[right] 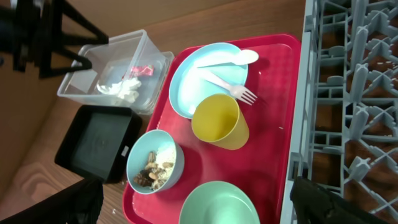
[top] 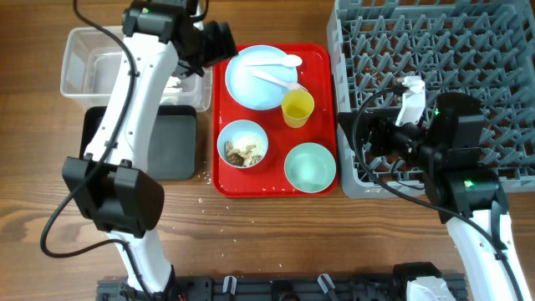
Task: Sort waste into correct bins and load items into the dishwasher rack
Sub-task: 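Grasp the rim of the light-blue bowl of rice with the left gripper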
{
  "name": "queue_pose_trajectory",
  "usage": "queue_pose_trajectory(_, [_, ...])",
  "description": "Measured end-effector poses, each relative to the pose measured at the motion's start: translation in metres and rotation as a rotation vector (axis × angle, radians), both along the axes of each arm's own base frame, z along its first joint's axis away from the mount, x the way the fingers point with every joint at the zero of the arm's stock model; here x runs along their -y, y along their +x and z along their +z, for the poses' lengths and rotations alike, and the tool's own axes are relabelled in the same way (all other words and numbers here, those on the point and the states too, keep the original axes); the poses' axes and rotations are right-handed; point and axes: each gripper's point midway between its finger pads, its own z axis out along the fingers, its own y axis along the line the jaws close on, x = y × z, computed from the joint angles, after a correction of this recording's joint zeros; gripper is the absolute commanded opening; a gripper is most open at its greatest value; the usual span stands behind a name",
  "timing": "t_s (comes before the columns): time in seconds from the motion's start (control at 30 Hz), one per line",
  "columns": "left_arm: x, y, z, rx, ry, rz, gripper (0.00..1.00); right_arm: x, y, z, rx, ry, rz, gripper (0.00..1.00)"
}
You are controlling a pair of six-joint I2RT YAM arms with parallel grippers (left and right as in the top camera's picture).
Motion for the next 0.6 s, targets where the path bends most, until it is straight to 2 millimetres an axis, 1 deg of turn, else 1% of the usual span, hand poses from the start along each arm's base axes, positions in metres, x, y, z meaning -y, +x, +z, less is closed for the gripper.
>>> queue_pose_trajectory(0.03, [0.007, -0.007, -0.001, -0.015, 0.002, -0.036, 0.87, 0.0, 0.0, 0.0, -0.001, 0.002, -0.005, 0.97])
queue_pose_trajectory(0.07, [0.02, -0.017, -0.004, -0.035, 0.007, -0.097, 0.86, 0.0, 0.001, 0.0, -0.004, 0.006, -0.008, 0.97])
queue_pose_trajectory(0.1, [0.031, -0.026, -0.005, -0.052, 0.012, -0.144, 0.8, 0.0, 0.0, 0.0, -0.007, 0.008, -0.011, 0.97])
queue_pose_trajectory(0.13, [0.035, -0.033, -0.007, -0.072, 0.018, -0.166, 0.78, 0.001, 0.0, -0.001, -0.012, 0.01, -0.012, 0.98])
queue_pose_trajectory(0.17, [0.038, -0.049, -0.011, -0.125, 0.035, -0.192, 0.76, 0.001, -0.001, -0.002, -0.023, 0.011, -0.014, 0.98])
queue_pose_trajectory(0.2, [0.038, -0.069, -0.017, -0.204, 0.057, -0.214, 0.76, 0.001, -0.003, -0.004, -0.034, 0.01, -0.016, 0.98])
queue_pose_trajectory(0.23, [0.037, -0.075, -0.02, -0.229, 0.063, -0.212, 0.76, 0.001, -0.004, -0.006, -0.042, 0.009, -0.017, 0.98])
queue_pose_trajectory(0.27, [0.033, -0.084, -0.029, -0.277, 0.071, -0.198, 0.76, 0.002, -0.004, -0.007, -0.049, 0.007, -0.019, 0.98])
queue_pose_trajectory(0.37, [0.031, -0.094, -0.055, -0.34, 0.08, -0.172, 0.75, 0.002, -0.004, -0.008, -0.052, 0.004, -0.022, 0.98])
queue_pose_trajectory(0.4, [0.032, -0.102, -0.081, -0.378, 0.092, -0.181, 0.75, 0.003, -0.004, -0.008, -0.052, 0.003, -0.024, 0.98])
queue_pose_trajectory(0.43, [0.036, -0.106, -0.097, -0.386, 0.097, -0.196, 0.73, 0.003, -0.004, -0.008, -0.053, 0.002, -0.025, 0.98])
queue_pose_trajectory(0.5, [0.051, -0.115, -0.119, -0.375, 0.108, -0.259, 0.7, 0.003, -0.004, -0.009, -0.053, 0.001, -0.027, 0.98])
queue_pose_trajectory(0.53, [0.06, -0.12, -0.125, -0.369, 0.114, -0.293, 0.68, 0.003, -0.004, -0.009, -0.053, 0.001, -0.027, 0.98])
queue_pose_trajectory(0.57, [0.069, -0.12, -0.129, -0.342, 0.116, -0.323, 0.66, 0.003, -0.004, -0.009, -0.053, 0.001, -0.027, 0.98])
queue_pose_trajectory(0.6, [0.074, -0.12, -0.131, -0.33, 0.118, -0.336, 0.64, 0.003, -0.004, -0.009, -0.054, 0.001, -0.027, 0.98])
